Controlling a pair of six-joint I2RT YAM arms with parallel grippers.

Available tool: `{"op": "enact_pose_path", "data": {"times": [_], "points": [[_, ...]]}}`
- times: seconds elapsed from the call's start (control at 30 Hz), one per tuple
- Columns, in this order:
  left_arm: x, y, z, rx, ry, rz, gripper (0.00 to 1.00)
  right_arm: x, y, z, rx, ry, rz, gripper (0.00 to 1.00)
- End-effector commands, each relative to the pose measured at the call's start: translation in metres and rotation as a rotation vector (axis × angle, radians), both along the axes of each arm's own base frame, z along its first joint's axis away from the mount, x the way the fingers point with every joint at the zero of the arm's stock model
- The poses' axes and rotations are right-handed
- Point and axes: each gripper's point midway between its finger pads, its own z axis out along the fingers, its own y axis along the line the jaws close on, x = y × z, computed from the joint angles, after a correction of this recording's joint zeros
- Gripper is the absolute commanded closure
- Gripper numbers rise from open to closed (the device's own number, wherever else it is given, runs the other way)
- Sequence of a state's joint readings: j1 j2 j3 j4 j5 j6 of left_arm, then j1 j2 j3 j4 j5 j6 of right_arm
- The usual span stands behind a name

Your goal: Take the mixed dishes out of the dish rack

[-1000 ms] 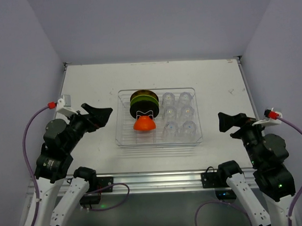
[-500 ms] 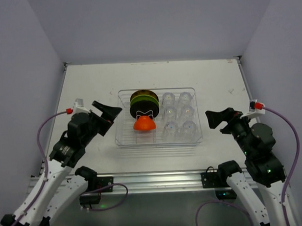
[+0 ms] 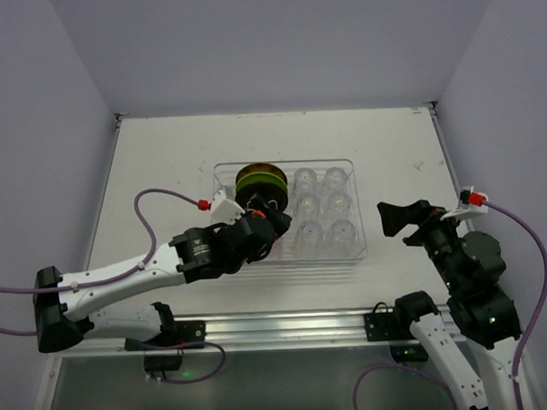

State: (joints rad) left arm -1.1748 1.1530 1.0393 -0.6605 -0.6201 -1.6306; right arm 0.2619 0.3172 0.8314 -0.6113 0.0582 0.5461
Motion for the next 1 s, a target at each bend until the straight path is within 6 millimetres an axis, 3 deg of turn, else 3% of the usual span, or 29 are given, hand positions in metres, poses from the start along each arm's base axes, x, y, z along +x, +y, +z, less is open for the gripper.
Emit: {"op": "enact_pose_path", "data": {"times": [0.0, 0.33, 0.57, 0.77, 0.97], "points": [[0.017, 0.002, 0.001, -0.026, -0.024, 0.156, 0.00, -0.011, -0.012, 0.019, -0.037, -0.057, -0.033, 0.01], [0.025, -0.003, -0.043, -0.076, 0.095, 0.368, 0.00, -0.021, -0.012, 0.024, -0.039, -0.075, -0.021, 0.01], [0.032, 0.019, -0.049, -0.053, 0.067, 0.492, 0.00, -0.023, -0.014, 0.028, -0.047, -0.086, -0.022, 0.01], [0.042, 0.022, -0.058, -0.046, 0.044, 0.526, 0.01, -0.023, -0.011, 0.025, -0.050, -0.078, -0.005, 0.01], [0.054, 0.023, -0.053, -0.062, -0.016, 0.535, 0.03, -0.025, -0.013, 0.027, -0.066, -0.073, -0.008, 0.01]]}}
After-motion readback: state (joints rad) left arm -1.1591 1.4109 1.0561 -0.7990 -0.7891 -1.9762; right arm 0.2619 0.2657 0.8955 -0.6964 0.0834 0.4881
